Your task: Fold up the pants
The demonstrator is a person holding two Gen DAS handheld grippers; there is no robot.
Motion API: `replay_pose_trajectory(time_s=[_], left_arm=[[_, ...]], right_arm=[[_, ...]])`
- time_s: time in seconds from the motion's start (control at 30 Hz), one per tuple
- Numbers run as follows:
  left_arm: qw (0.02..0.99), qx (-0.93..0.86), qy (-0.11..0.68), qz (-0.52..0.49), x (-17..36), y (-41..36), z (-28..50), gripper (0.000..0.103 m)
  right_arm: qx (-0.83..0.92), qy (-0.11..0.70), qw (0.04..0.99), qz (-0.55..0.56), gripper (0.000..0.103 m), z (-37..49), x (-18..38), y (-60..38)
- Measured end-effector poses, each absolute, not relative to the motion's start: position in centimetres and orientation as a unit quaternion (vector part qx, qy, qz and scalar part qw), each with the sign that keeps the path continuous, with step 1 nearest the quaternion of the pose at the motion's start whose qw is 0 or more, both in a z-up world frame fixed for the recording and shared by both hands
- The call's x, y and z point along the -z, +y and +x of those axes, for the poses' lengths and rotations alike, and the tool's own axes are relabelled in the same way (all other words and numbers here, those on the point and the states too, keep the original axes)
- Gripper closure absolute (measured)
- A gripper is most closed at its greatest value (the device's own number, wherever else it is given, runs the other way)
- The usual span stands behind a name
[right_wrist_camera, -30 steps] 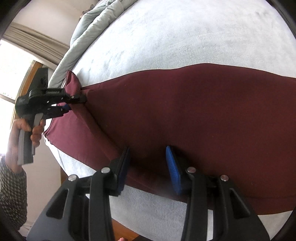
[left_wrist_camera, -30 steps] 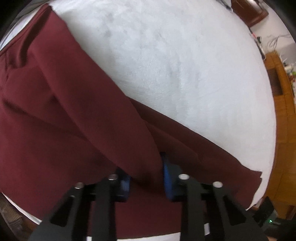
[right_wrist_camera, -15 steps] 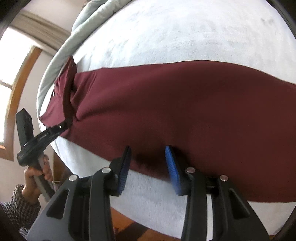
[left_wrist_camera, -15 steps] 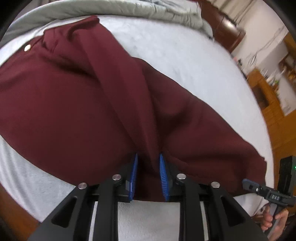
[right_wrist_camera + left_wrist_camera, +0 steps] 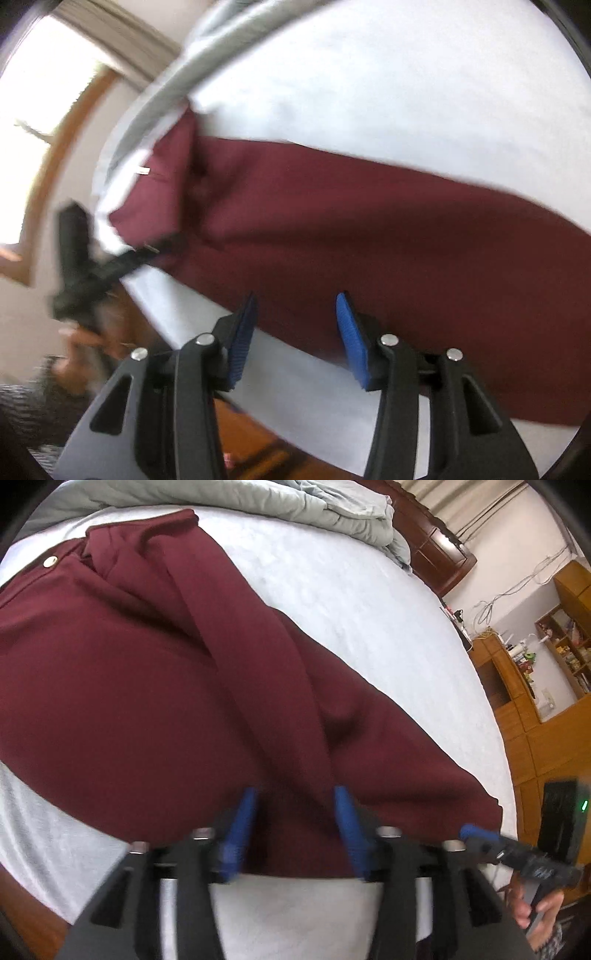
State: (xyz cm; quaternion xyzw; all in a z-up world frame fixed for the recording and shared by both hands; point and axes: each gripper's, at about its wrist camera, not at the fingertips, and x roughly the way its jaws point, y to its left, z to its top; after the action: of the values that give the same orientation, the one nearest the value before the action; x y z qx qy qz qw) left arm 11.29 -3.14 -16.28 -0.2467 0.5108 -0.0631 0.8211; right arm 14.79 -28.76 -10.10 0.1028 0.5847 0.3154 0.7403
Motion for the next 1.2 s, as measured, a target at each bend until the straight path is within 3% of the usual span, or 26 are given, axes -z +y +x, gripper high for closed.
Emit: replay_pose_trajectory(time_s=[0.1,0.17,0.33,0.37,0.43,0.47,0.5,0.6,0.73,0.83,1.1,1.2], left_arm=[[0.82,0.057,0.513,-0.249,15.8,-1.2,11.2,0.046],[0.823,0.041,0.51,-0.247,15.6,0.4,10.9,0.041],[0.827,-0.009,0.504,-0.25,15.2,5.8,10.1,0.04],[0.825,-0.015,0.505,-0.252,15.2,6.6,10.1,0.04],[0.826,-0.019,0.503,-0.254,15.1,7.4,10.4,0.04],[0.826,-0.02,0.502,-0.254,15.0,7.7,10.5,0.04],[0.828,-0.02,0.501,-0.252,14.7,7.8,10.8,0.04],[0.827,-0.015,0.502,-0.253,14.2,7.4,11.4,0.04],[0.831,-0.003,0.503,-0.238,12.4,9.0,12.9,0.039],[0.833,-0.003,0.509,-0.215,10.9,8.0,16.3,0.025],[0.797,-0.071,0.595,-0.079,11.7,5.4,29.5,0.025],[0.763,-0.083,0.636,-0.082,13.5,5.4,32.9,0.025]], right_arm=[[-0.364,0.577,0.723,0.106,0.047,16.8,9.7,-23.7],[-0.391,0.574,0.71,0.119,0.034,18.3,10.0,-20.2],[-0.411,0.6,0.677,0.113,0.034,20.9,12.5,-15.0],[-0.414,0.605,0.671,0.111,0.037,21.3,12.8,-14.5],[-0.42,0.612,0.66,0.112,0.065,21.7,13.5,-12.7],[-0.432,0.615,0.649,0.117,0.085,21.8,13.7,-12.1],[-0.429,0.614,0.654,0.108,0.091,21.6,13.5,-11.8],[-0.439,0.586,0.676,0.083,0.091,20.3,11.6,-12.4],[-0.465,0.555,0.688,0.05,0.081,16.7,10.0,-11.4],[-0.438,0.583,0.684,0.0,0.086,14.9,13.0,-10.4],[-0.422,0.597,0.68,0.054,0.092,15.5,14.7,-11.9],[-0.421,0.597,0.681,0.055,0.092,15.6,14.6,-11.7]])
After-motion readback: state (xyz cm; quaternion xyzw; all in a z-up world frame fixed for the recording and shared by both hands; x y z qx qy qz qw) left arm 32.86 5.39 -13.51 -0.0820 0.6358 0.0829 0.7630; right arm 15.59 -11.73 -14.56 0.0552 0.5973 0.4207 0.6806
